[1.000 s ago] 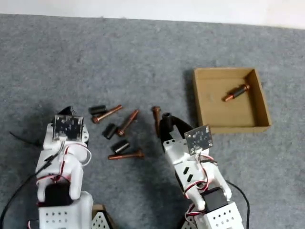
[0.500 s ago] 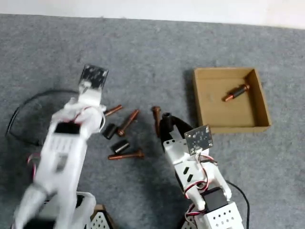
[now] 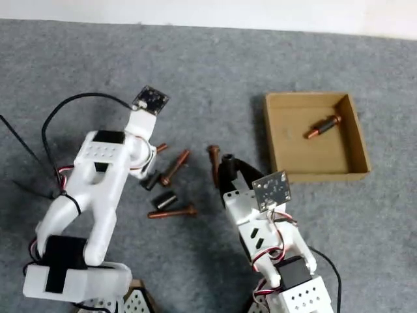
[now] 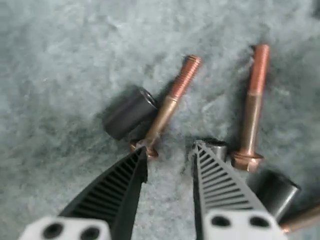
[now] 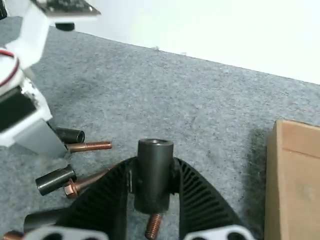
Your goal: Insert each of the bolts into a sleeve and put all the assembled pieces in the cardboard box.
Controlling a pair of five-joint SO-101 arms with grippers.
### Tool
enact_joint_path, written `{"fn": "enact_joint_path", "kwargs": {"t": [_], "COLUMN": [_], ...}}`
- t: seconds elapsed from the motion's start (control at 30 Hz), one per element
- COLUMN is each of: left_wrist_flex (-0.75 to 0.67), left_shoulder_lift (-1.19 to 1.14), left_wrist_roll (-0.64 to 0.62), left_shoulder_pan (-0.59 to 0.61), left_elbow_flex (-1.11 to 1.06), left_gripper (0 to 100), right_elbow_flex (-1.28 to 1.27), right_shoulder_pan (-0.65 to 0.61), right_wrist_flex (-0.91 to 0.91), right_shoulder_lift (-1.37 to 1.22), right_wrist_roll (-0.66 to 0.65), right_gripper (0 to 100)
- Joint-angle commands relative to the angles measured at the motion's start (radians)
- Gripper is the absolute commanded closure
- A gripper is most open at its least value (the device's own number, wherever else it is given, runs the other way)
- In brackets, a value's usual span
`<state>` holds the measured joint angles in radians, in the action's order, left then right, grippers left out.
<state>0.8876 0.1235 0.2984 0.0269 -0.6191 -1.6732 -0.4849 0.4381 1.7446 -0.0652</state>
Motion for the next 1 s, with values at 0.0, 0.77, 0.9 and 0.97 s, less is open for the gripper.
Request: {"fn": "enact_joint_path", "kwargs": {"t": [0.0, 0.77, 0.9, 0.97], "left_wrist_flex": [-0.048, -0.091, -0.091, -0.091], "left_shoulder_lift": [0.004, -0.243, -0.278, -0.285], "left_wrist_roll": [0.051, 0.098, 0.098, 0.098], "left_shoulder_pan": [-0.012, 0.018, 0.03, 0.03], "left_elbow_flex": [0.054, 0.17, 0.188, 0.193], "left_gripper": [85, 85, 85, 85], "right_elbow_flex": [-0.042, -0.042, -0.042, -0.042], "right_shoulder_pan": [0.01, 0.01, 0.01, 0.01], "right_wrist_flex": [-0.01, 0.022, 0.022, 0.022], "right_shoulder_lift": [0.024, 0.028, 0.028, 0.028], "right_wrist_roll": [-0.005, -0.005, -0.005, -0.005], "right_gripper": [99.5, 99.5, 99.5, 99.5]}}
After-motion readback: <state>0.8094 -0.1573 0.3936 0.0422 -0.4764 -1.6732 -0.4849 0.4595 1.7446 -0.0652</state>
